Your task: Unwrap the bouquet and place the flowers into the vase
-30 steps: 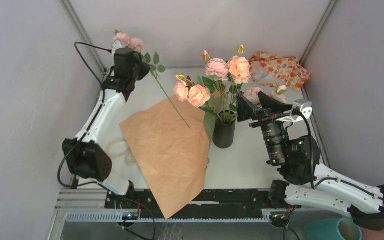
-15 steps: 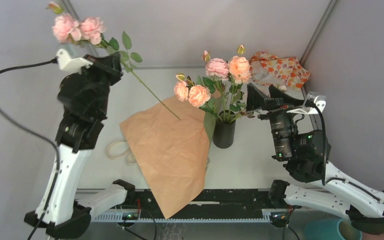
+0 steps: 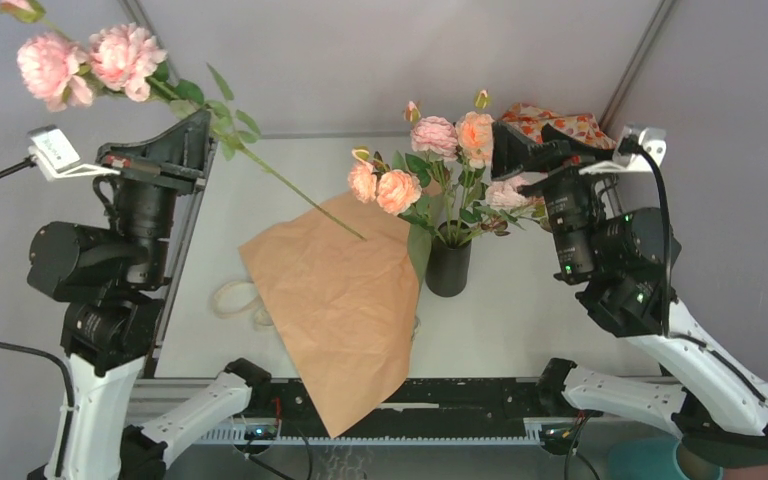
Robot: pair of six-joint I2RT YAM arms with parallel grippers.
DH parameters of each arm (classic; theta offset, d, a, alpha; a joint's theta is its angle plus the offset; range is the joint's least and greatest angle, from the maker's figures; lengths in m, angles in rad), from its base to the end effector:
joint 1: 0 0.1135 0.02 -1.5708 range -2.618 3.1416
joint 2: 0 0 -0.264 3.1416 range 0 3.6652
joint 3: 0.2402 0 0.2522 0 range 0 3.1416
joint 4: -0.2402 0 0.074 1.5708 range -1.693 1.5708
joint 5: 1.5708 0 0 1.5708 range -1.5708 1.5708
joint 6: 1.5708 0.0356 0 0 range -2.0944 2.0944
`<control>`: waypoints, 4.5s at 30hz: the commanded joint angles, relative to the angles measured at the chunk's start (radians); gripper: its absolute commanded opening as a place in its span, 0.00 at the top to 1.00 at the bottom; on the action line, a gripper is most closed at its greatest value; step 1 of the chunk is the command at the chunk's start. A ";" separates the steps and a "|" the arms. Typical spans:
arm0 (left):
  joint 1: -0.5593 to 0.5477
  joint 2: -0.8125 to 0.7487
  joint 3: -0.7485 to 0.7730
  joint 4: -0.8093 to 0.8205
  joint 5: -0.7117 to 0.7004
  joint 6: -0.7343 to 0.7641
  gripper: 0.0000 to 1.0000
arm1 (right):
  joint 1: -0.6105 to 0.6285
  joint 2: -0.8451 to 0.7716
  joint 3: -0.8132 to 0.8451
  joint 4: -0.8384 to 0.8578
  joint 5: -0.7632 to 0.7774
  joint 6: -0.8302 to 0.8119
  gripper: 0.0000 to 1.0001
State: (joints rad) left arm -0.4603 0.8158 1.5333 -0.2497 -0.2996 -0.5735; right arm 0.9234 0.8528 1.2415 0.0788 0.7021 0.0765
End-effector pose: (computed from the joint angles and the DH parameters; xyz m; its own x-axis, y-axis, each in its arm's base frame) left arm 0.0769 -0.0264 0.5607 0.2371 -0.6962 -0.6776 0.3775 0.7087 -0.5961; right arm 0.1031 0.0983 0.5063 0.2510 0.4288 -0.8678 -0.2813 0.8902 0.3584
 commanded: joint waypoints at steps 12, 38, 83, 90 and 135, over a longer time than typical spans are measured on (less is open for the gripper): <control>-0.298 0.138 0.074 0.150 0.069 0.182 1.00 | -0.131 0.357 0.499 -0.462 -0.108 0.115 0.00; -0.564 0.511 0.351 0.242 0.231 0.487 1.00 | -0.460 0.218 0.450 -0.530 -0.278 0.219 0.00; -0.566 0.614 -0.038 0.591 0.014 0.387 1.00 | -0.503 0.148 0.262 -0.487 -0.376 0.268 0.00; -0.567 0.598 -0.125 0.609 0.009 0.333 1.00 | -0.502 0.129 0.235 -0.475 -0.380 0.276 0.00; -0.596 0.521 -0.371 0.580 -0.013 0.243 0.62 | -0.503 0.074 0.177 -0.442 -0.395 0.296 0.01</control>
State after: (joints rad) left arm -1.0489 1.4033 1.1702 0.3019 -0.2955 -0.3153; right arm 0.4294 0.9504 1.4185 -0.4007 0.3149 0.3473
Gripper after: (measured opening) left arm 0.361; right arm 0.993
